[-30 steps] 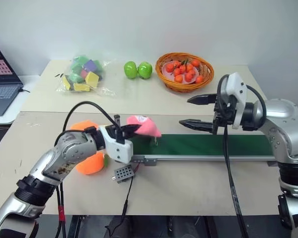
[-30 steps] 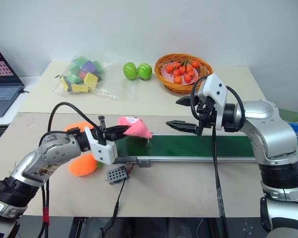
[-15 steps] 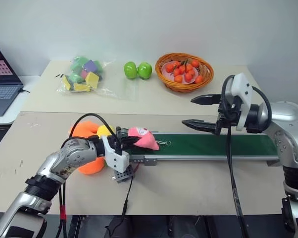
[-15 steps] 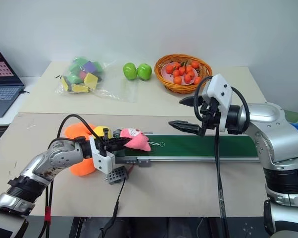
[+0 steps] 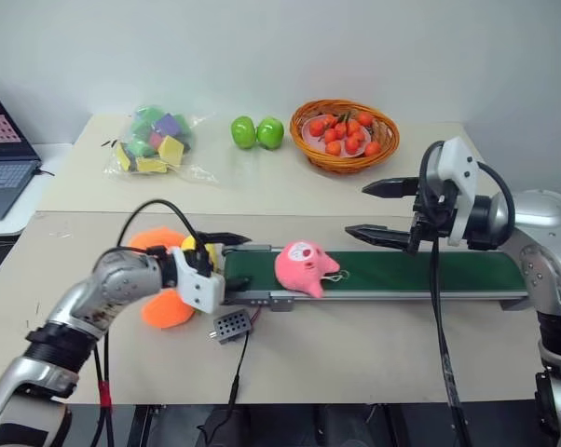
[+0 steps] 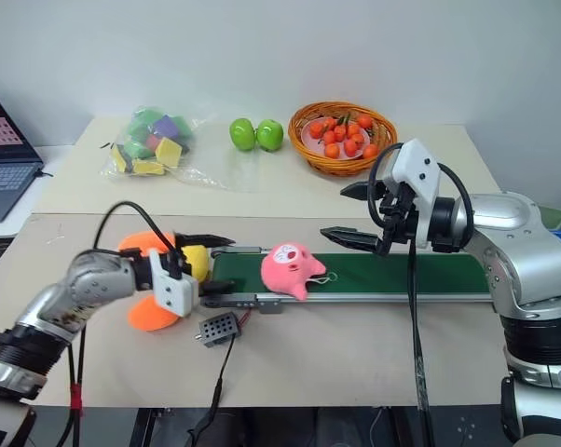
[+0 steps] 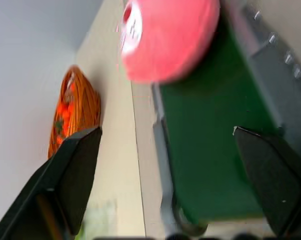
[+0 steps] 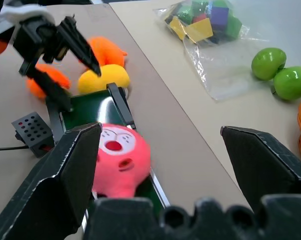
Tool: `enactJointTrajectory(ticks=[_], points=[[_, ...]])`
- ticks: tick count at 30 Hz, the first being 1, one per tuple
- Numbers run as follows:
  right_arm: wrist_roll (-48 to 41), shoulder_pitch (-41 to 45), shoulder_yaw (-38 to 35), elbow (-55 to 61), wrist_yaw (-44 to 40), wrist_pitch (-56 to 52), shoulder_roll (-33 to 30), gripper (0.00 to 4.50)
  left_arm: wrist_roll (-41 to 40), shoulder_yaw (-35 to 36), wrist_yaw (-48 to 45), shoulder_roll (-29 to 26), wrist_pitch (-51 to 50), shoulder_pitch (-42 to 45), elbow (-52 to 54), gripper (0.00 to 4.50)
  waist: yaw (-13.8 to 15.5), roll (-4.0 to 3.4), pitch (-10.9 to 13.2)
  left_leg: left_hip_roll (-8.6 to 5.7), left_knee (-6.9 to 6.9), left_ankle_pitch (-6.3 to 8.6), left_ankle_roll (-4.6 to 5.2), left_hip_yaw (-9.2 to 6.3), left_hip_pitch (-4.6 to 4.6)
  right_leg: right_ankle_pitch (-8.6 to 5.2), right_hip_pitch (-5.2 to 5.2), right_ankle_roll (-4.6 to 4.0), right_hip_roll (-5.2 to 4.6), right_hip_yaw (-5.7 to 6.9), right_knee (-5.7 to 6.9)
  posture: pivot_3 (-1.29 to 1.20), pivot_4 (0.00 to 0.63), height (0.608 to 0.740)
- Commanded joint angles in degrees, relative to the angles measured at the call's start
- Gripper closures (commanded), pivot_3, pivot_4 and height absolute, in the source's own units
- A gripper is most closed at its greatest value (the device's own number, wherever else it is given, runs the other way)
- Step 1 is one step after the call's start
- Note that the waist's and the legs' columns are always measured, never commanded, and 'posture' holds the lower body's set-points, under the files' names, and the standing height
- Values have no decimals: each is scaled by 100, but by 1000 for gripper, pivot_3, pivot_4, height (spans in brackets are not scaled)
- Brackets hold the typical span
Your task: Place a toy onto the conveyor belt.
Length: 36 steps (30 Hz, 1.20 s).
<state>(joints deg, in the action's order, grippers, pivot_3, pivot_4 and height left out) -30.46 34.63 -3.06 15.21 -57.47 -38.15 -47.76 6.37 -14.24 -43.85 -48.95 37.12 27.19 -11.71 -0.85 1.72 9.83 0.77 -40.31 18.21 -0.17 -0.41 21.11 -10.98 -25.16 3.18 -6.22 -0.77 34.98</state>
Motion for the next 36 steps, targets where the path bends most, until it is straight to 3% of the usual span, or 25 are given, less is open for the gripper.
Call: enactJointTrajectory(ticks=[1,5,8,11,20,36], points=[[5,168,-137,0,-93,155,-121,0,-1446,503,-623,77,-2071,211,396,49,-1,0,0,-1,0,1,1,0,-1,0,1,0,0,0,0,0,150,738],[9,89,-279,-65,-180,161,-296,0,-3417,1067,-731,222,-5106,293,1393,49,3,0,0,-1,-8,4,6,-7,4,-1,1,1,0,4,3,0,150,738],[-40,-73,-440,-65,-234,139,-481,0,-4498,1396,-844,87,-6643,257,2002,49,-6,0,0,-1,-14,6,10,-11,6,-1,1,2,0,3,3,0,150,738],[-117,-285,-634,2,-270,112,-622,0,-5124,1736,-949,-79,-7448,134,2413,49,-10,0,0,0,-14,6,11,-12,6,-1,0,2,0,3,3,0,150,738],[-299,-707,-962,178,-71,100,-472,0,-4792,1918,-897,-87,-7601,396,2279,49,-1,0,0,-1,-27,-3,-3,-7,-3,-1,7,1,1,-2,13,0,150,738],[-262,-777,-850,58,154,247,-224,0,-4571,1937,-790,263,-7741,808,2070,49,2,0,0,-2,-50,-1,0,-9,-2,0,13,1,1,-5,31,0,150,738]])
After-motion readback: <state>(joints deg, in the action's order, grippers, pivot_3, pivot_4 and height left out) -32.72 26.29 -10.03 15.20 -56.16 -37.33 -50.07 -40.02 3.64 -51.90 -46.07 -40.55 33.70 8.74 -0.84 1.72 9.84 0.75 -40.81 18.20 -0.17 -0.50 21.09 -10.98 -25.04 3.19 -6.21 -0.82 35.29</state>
